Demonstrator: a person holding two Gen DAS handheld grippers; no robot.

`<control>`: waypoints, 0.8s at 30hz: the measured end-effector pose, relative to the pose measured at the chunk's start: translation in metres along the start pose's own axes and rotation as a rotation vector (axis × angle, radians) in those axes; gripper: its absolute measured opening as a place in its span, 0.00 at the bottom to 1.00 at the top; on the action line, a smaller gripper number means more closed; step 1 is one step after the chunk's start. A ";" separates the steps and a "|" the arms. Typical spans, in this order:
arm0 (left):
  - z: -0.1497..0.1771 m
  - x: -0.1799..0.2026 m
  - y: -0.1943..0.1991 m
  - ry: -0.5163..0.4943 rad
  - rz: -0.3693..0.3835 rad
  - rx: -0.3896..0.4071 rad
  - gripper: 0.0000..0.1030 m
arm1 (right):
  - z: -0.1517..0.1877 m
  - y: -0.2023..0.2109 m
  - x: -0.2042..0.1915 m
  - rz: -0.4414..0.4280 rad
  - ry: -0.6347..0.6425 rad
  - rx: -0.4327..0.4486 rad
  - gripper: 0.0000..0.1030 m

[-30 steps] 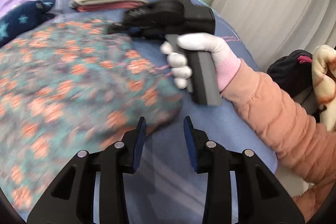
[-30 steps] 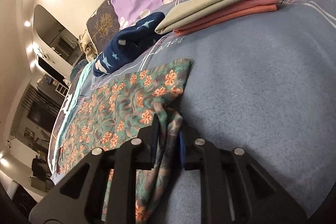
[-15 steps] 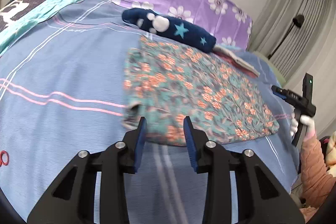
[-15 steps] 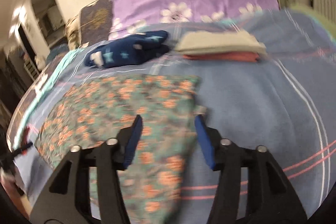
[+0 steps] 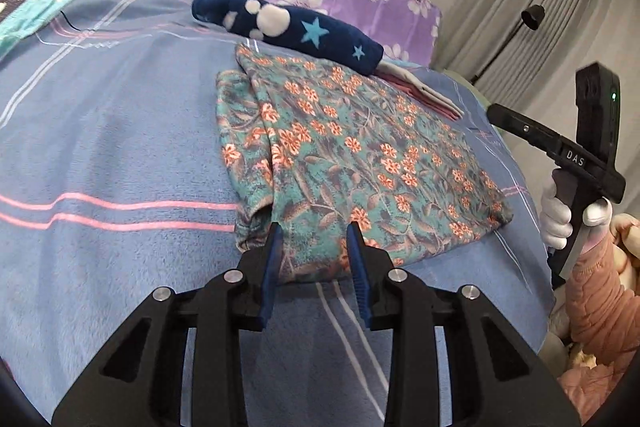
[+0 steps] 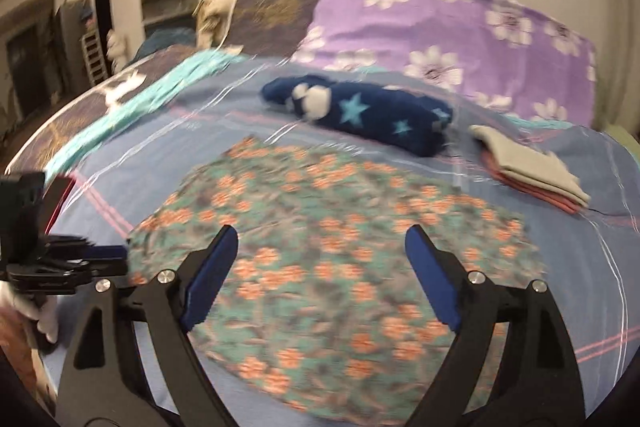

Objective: Fold small clothes

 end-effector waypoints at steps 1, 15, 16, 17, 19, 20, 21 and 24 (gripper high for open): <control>0.000 -0.002 -0.003 -0.003 0.012 -0.013 0.32 | -0.002 -0.007 -0.007 -0.008 0.010 -0.015 0.84; -0.001 -0.010 -0.003 -0.051 0.054 -0.044 0.38 | 0.000 -0.046 -0.037 0.017 0.036 -0.143 0.83; -0.001 -0.009 -0.005 -0.060 0.052 -0.052 0.38 | 0.001 -0.049 -0.038 0.020 0.034 -0.156 0.83; 0.000 -0.008 -0.007 -0.063 0.056 -0.062 0.38 | 0.002 -0.051 -0.039 0.025 0.034 -0.163 0.83; 0.000 -0.010 -0.008 -0.060 0.069 -0.069 0.25 | 0.003 -0.052 -0.043 0.034 0.043 -0.168 0.83; 0.000 -0.011 -0.007 -0.052 0.104 -0.073 0.12 | 0.004 -0.052 -0.045 0.043 0.049 -0.167 0.81; 0.000 -0.013 -0.005 -0.044 0.135 -0.071 0.02 | 0.003 -0.053 -0.045 0.050 0.054 -0.167 0.78; -0.004 -0.022 0.009 0.035 0.246 -0.021 0.01 | -0.001 -0.052 -0.045 0.053 0.041 -0.171 0.75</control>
Point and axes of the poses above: each gripper's, at about its wrist camera, not at the fingertips, and y roughly against the way its jaws point, x to its right, z to its underside, the point moved 2 cm from there along -y, roughly the way its jaws point, and after that the axes turned 3 degrees about z, right-handed, at the moved point
